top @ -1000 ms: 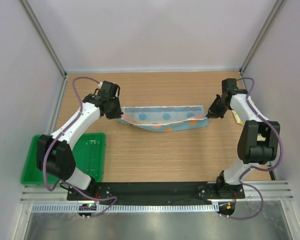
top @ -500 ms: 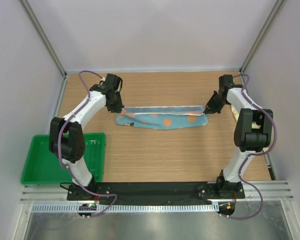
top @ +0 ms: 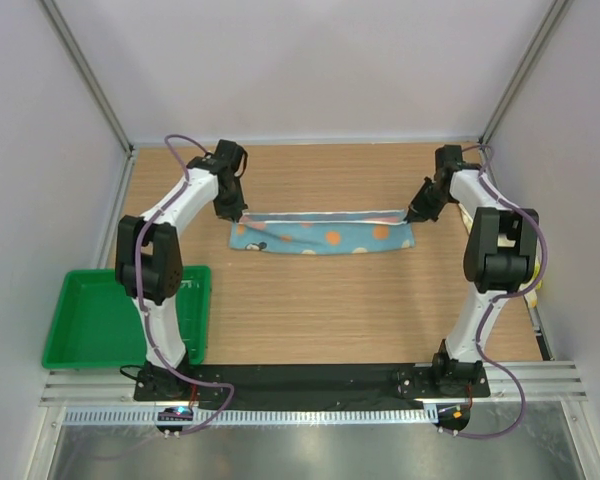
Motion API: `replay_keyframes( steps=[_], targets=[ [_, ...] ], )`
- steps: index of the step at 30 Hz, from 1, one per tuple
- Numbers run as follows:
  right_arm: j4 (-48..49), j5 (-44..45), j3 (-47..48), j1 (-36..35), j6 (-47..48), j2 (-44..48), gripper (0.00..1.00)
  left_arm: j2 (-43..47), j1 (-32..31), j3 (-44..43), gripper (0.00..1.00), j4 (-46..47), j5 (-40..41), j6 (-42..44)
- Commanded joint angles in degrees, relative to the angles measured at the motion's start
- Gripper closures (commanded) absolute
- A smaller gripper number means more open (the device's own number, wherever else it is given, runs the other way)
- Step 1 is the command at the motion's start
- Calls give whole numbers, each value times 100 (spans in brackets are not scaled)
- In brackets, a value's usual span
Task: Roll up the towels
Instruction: Fold the towel
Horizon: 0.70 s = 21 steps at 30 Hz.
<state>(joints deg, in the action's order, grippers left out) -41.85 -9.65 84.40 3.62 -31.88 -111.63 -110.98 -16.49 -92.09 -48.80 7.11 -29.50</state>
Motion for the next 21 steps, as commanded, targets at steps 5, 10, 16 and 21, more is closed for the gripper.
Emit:
replay_keyframes(
  steps=[5,10,16,21],
  targets=[
    [185,-257,489,25,-126,-402,99,-643,234,-906,100,-332,81,400],
    [107,-169,980,25,-205,-588,38,-1057,638,-1442,69,-613,-210,375],
    [19,24,1290,25,-135,-114,0,-654,779,-1505,34,-684,61,400],
    [264,410,623,-89,-29,755,0,48,770,-1145,34,-570,168,375]
  ],
)
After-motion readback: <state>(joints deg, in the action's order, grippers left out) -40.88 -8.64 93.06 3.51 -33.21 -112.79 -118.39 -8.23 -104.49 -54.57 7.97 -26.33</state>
